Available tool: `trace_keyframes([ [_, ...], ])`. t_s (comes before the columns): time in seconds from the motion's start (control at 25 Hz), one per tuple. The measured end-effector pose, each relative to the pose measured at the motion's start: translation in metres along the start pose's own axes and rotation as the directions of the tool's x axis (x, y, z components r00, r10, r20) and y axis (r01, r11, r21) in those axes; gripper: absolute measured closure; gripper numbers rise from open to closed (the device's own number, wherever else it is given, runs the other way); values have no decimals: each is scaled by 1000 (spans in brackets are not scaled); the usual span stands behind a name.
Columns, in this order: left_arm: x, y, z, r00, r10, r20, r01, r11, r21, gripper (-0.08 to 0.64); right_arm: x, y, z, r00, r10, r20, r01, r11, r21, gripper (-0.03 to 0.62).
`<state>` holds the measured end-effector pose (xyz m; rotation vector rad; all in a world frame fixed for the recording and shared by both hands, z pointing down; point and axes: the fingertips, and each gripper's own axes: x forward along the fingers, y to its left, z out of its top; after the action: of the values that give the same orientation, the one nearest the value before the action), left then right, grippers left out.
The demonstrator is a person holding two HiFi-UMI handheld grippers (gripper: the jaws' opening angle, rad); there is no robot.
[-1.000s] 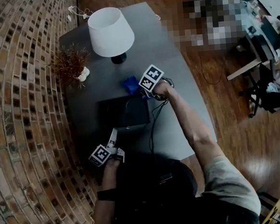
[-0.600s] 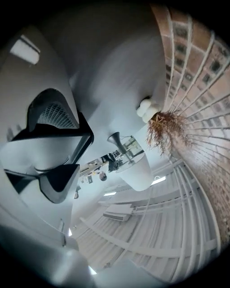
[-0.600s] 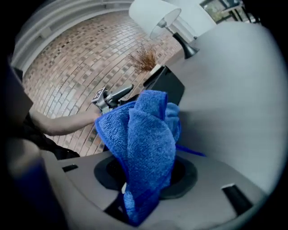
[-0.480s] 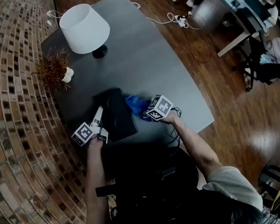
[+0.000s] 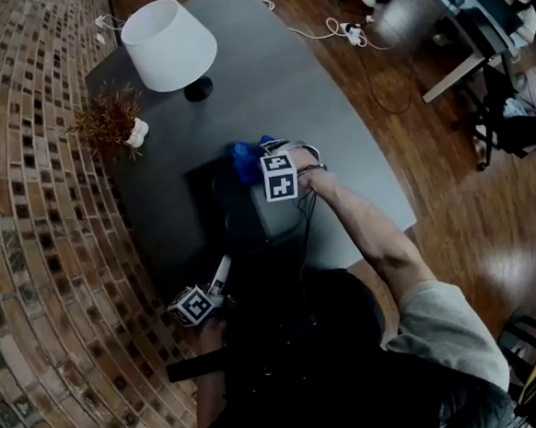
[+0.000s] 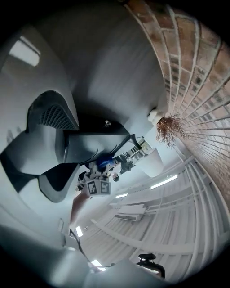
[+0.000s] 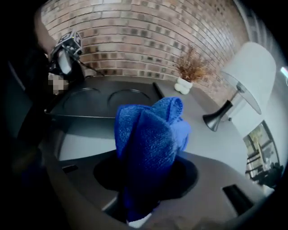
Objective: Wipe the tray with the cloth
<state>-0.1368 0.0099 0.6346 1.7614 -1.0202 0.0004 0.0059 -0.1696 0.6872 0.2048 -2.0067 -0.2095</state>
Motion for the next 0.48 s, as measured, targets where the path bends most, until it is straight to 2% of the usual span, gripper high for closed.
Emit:
trace_keyframes([
  [0.16, 3, 8, 6, 999, 0, 40, 0, 1000, -21, 348, -20, 91, 5, 992, 124, -13, -124, 983, -135, 417],
  [0.32, 4, 4, 8, 1000, 10, 25, -10, 1000, -3, 348, -42, 193, 1, 957, 287, -51, -290, 925, -247, 419],
  [0.36, 4, 4, 8, 1000, 13, 25, -13, 1000, -5, 348, -45, 207, -4, 944, 326, -55, -329, 914, -238, 419],
  [0.4, 3, 4, 7, 1000, 20, 24, -20, 1000, -9, 348, -46, 209, -10, 938, 344, -53, -347, 917, -197, 419],
  [0.44, 2, 4, 7, 999, 27, 24, -27, 1000, -14, 348, -43, 194, -18, 944, 327, -47, -330, 936, -124, 419],
  [0.48, 2, 4, 7, 999, 29, 27, -29, 999, -22, 348, -39, 165, -27, 962, 270, -47, -272, 962, -33, 419],
])
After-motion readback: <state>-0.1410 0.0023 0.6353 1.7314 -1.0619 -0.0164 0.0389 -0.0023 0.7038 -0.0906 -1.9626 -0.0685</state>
